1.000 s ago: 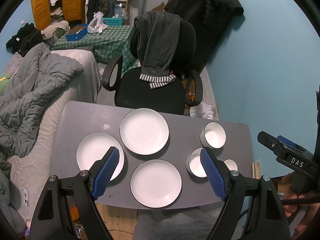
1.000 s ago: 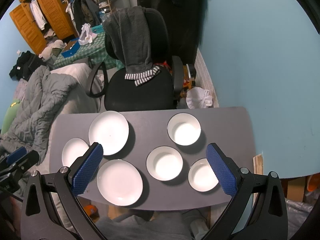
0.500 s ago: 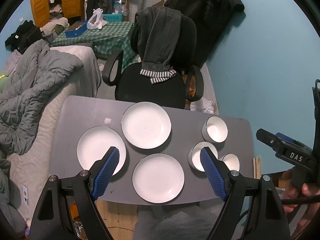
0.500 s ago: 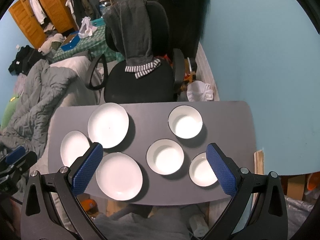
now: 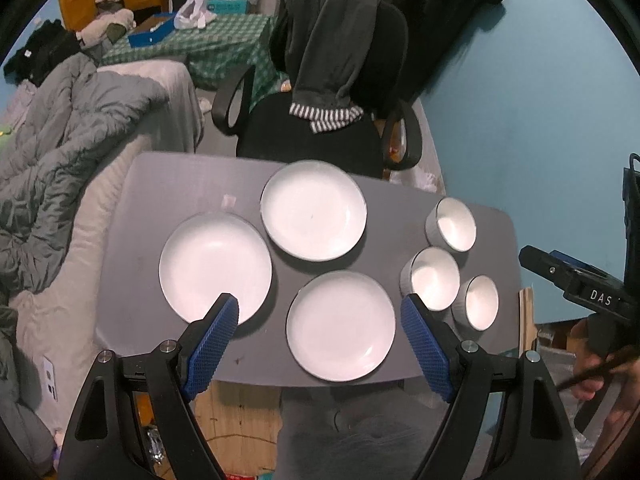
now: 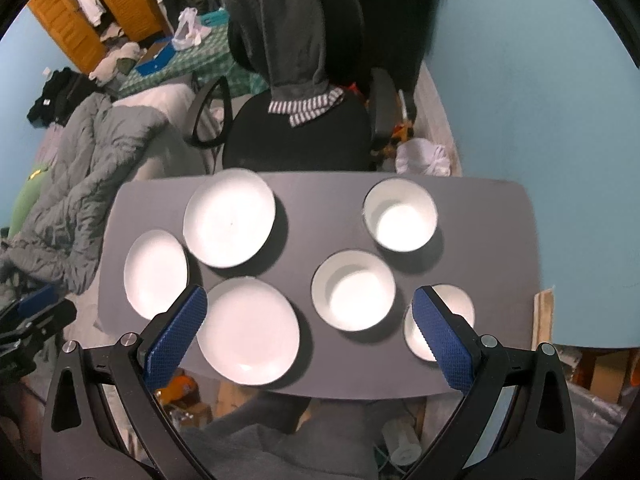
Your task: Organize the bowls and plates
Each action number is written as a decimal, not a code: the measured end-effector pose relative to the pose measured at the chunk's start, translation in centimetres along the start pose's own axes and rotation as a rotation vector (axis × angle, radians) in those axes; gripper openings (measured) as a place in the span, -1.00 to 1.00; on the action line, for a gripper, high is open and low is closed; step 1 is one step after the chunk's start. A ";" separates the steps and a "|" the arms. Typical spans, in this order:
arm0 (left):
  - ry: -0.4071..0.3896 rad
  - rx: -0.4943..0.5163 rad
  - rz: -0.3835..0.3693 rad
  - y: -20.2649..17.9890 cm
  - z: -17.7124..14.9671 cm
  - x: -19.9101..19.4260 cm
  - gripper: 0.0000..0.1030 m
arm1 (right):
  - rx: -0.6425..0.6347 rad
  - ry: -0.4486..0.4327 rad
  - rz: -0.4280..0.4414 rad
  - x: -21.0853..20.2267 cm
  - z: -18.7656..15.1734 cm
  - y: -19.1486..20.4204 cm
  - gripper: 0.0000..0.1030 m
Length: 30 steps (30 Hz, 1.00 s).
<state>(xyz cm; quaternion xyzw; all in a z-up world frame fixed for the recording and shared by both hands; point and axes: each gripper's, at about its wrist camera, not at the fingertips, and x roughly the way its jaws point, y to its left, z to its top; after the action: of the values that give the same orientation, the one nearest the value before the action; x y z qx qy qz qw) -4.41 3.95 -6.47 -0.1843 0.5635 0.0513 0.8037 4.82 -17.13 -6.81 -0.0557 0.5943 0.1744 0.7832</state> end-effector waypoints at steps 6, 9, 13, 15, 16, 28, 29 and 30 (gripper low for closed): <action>0.064 -0.043 -0.028 1.9 -1.7 2.6 0.63 | -0.013 0.057 0.031 2.9 -1.5 0.9 0.96; 0.086 -0.042 -0.036 2.6 -2.5 3.6 0.63 | -0.016 0.085 0.051 4.4 -2.4 1.3 0.96; 0.103 -0.028 -0.047 3.4 -3.3 5.2 0.63 | -0.013 0.123 0.062 6.8 -3.7 1.5 0.96; 0.111 -0.021 -0.046 3.7 -3.6 6.1 0.63 | -0.003 0.140 0.070 8.0 -4.4 1.4 0.96; 0.115 -0.017 -0.046 3.9 -3.8 6.6 0.63 | 0.003 0.149 0.076 8.6 -4.7 1.3 0.96; 0.177 0.046 -0.024 4.4 -6.0 13.0 0.63 | -0.042 0.170 0.035 14.0 -7.5 1.8 0.96; 0.183 0.053 -0.024 4.4 -6.1 13.5 0.63 | -0.050 0.168 0.027 14.3 -7.6 1.9 0.96; 0.188 0.060 -0.017 4.3 -6.3 14.1 0.63 | -0.057 0.168 0.020 14.8 -7.8 2.0 0.96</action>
<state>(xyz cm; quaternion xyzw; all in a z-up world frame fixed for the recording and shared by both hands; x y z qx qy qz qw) -6.20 3.94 -22.46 -0.1689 0.6362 0.0098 0.7527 0.51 -14.54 -22.87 -0.0863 0.6533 0.1938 0.7268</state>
